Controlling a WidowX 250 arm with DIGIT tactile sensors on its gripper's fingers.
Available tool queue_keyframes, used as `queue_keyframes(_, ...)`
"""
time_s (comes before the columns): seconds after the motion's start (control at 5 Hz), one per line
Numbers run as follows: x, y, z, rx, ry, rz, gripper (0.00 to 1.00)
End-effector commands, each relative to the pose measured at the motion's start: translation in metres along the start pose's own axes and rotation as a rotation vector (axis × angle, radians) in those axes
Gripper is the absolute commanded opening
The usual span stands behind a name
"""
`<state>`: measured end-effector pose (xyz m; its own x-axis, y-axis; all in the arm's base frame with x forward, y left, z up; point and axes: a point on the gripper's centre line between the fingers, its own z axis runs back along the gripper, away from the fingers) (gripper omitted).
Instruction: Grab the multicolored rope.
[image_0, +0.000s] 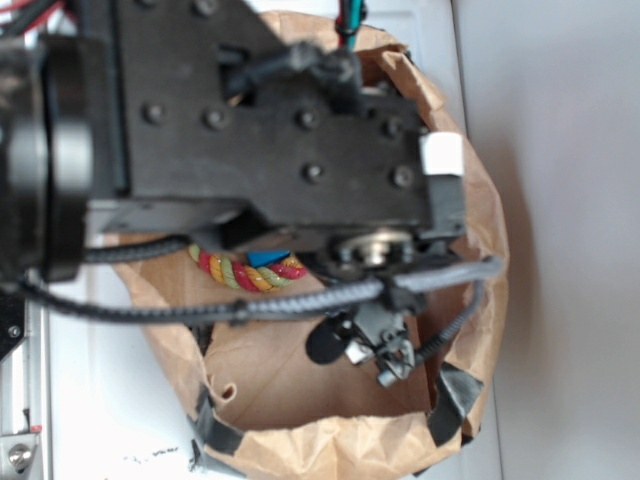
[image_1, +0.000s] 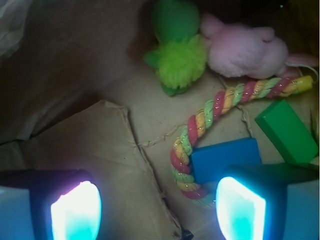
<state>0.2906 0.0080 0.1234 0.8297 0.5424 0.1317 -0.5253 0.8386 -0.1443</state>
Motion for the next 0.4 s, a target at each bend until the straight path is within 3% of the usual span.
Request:
queue_keyframes(0.0,0.0105,0.0087,0.0147,-0.002,-0.088,0.077,1.00)
queue_keyframes(0.2,0.0080,0.0077,0.0134,0.019,-0.104,0.084,1.00)
